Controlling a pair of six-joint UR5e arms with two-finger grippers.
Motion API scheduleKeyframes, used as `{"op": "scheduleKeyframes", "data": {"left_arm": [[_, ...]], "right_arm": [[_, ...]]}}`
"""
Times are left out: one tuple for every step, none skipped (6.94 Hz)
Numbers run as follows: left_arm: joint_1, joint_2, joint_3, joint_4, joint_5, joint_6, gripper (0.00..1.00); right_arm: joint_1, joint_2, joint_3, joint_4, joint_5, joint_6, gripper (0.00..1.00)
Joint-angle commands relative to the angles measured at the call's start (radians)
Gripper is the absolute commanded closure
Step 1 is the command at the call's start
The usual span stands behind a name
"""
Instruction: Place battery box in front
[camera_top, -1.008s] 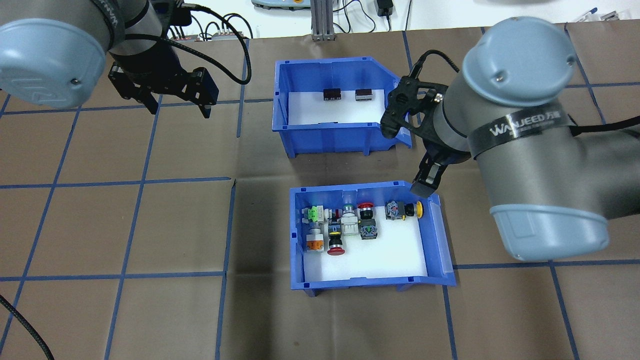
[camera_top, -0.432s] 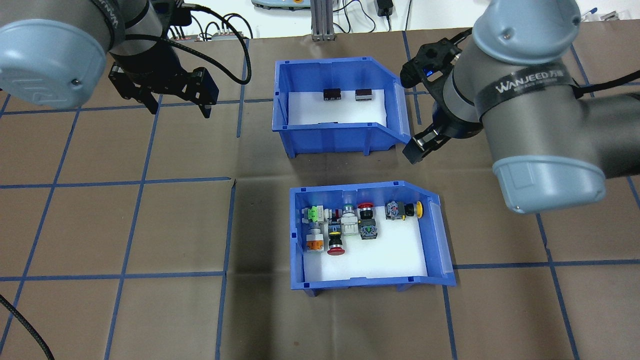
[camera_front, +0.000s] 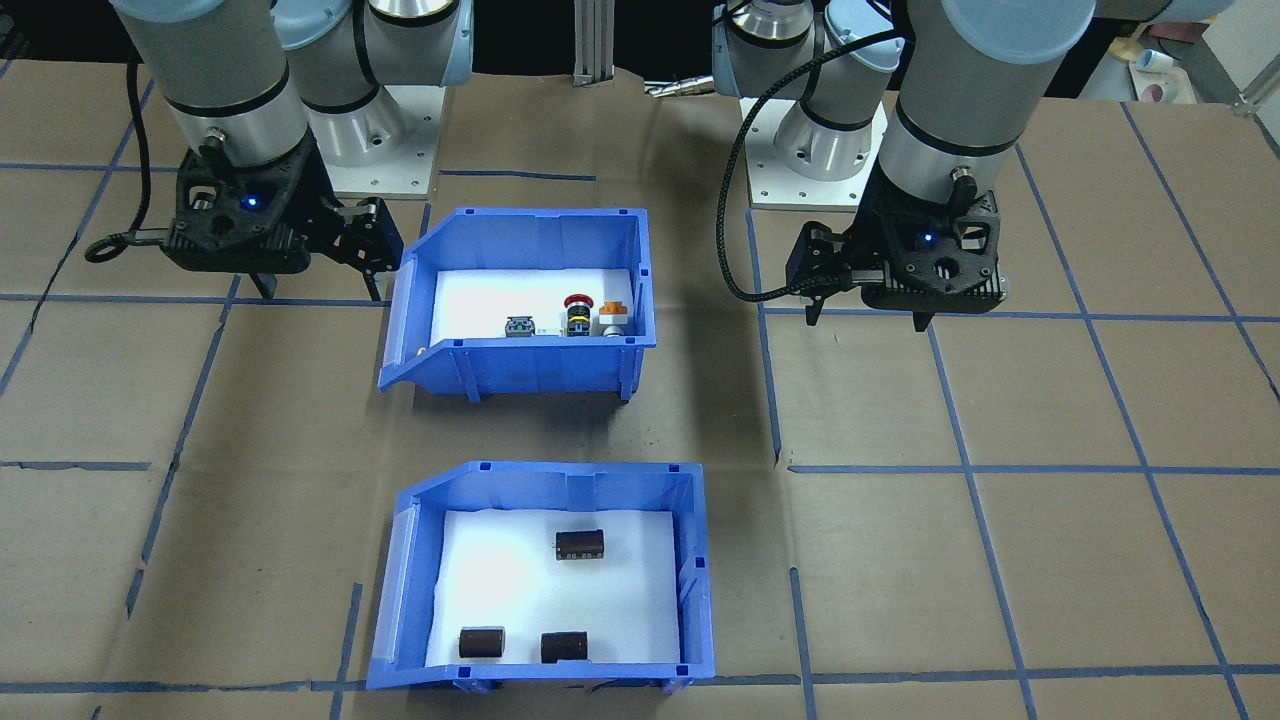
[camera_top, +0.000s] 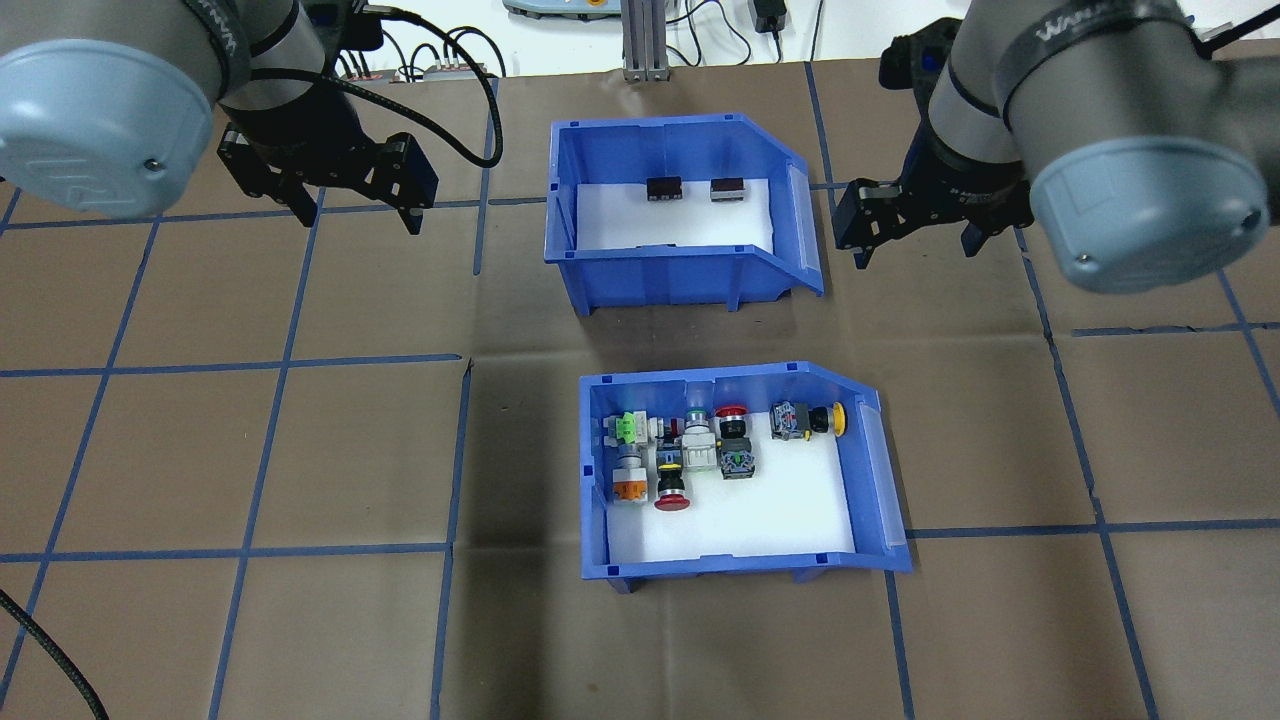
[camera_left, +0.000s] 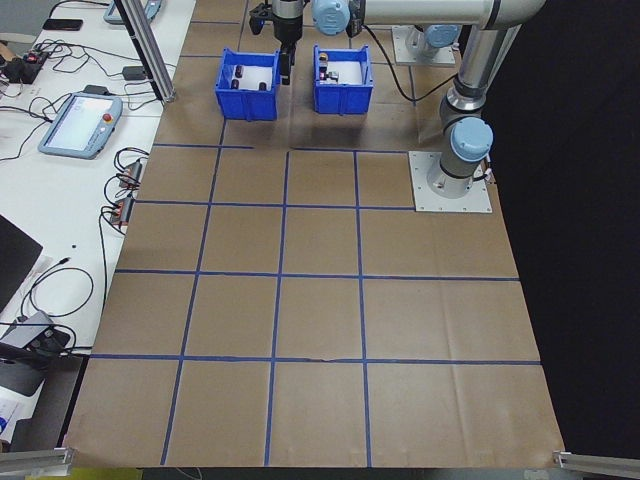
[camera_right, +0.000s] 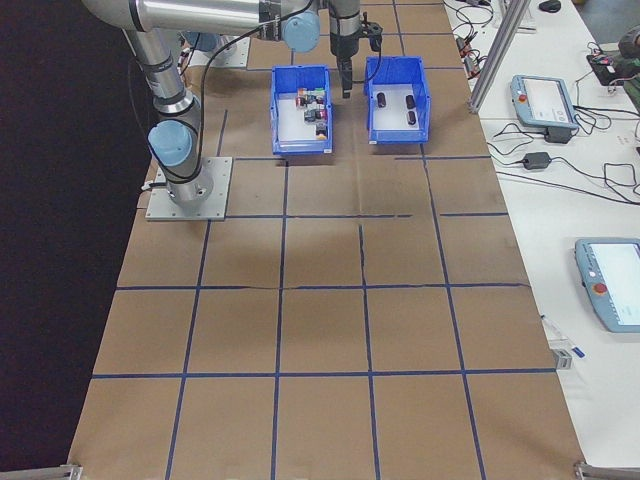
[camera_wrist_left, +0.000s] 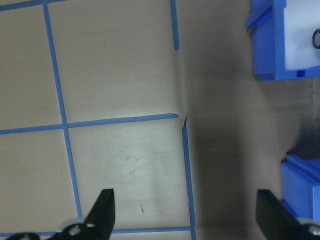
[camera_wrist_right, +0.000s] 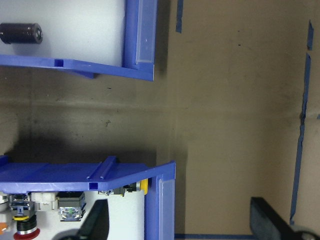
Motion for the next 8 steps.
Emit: {"op": "scheduleKeyframes", "data": {"left_arm": [[0.000, 0.001, -0.002, 0.003, -0.001, 0.001, 0.01], [0.000, -0.001, -0.002, 0.003, -0.003, -0.001, 0.01], [0.000, 0.001, -0.003, 0.003, -0.079, -0.002, 0.01], [0.000, 0.007, -0.003, 0.001, -0.134, -0.001, 0.01], [0.000, 0.021, -0.009, -0.012, -0.124, 0.007, 0.02], [0.002, 0.024, -0.011, -0.017, -0.122, 0.010, 0.02], [0.000, 0.022, -0.011, -0.018, -0.122, 0.008, 0.02], [0.002, 0.019, -0.011, -0.017, -0.122, 0.010, 0.02]], "right_arm": [[-0.025, 0.058, -0.090, 0.067, 0.013, 0.091, 0.00], [-0.050, 0.046, -0.071, 0.052, 0.011, 0.065, 0.00], [-0.060, 0.017, -0.036, 0.044, 0.008, 0.028, 0.00], [-0.055, 0.000, -0.009, 0.031, 0.007, 0.031, 0.00], [-0.053, -0.002, -0.010, 0.012, 0.001, 0.037, 0.00], [-0.053, -0.002, -0.011, 0.012, 0.001, 0.037, 0.00], [-0.051, -0.003, -0.018, 0.012, -0.001, 0.037, 0.00], [-0.051, -0.003, -0.016, 0.012, 0.001, 0.037, 0.00]]}}
